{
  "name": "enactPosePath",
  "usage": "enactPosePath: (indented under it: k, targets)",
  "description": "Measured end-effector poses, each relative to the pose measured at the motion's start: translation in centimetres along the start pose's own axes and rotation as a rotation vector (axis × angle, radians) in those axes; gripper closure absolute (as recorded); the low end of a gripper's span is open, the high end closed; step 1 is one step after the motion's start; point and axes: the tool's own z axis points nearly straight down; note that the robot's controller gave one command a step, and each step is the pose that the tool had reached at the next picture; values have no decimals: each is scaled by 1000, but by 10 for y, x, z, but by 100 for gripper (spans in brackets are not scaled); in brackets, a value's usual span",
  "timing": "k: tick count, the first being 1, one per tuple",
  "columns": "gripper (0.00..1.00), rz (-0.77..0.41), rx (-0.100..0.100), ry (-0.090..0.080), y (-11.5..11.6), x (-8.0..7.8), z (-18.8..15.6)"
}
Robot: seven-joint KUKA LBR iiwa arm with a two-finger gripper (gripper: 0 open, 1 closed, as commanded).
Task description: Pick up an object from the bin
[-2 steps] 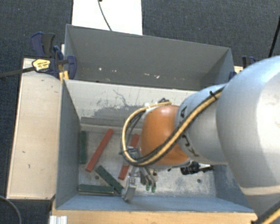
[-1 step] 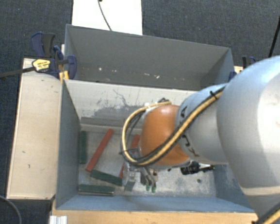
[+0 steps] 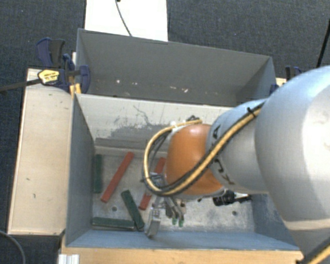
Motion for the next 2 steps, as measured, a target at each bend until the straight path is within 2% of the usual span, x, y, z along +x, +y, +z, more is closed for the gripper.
enactPosePath:
  k: [1,2]
  targets:
    - [100,0,-1,-3,0,-1,-1]
    - [100,24,-1,-4,-11,2,-32]
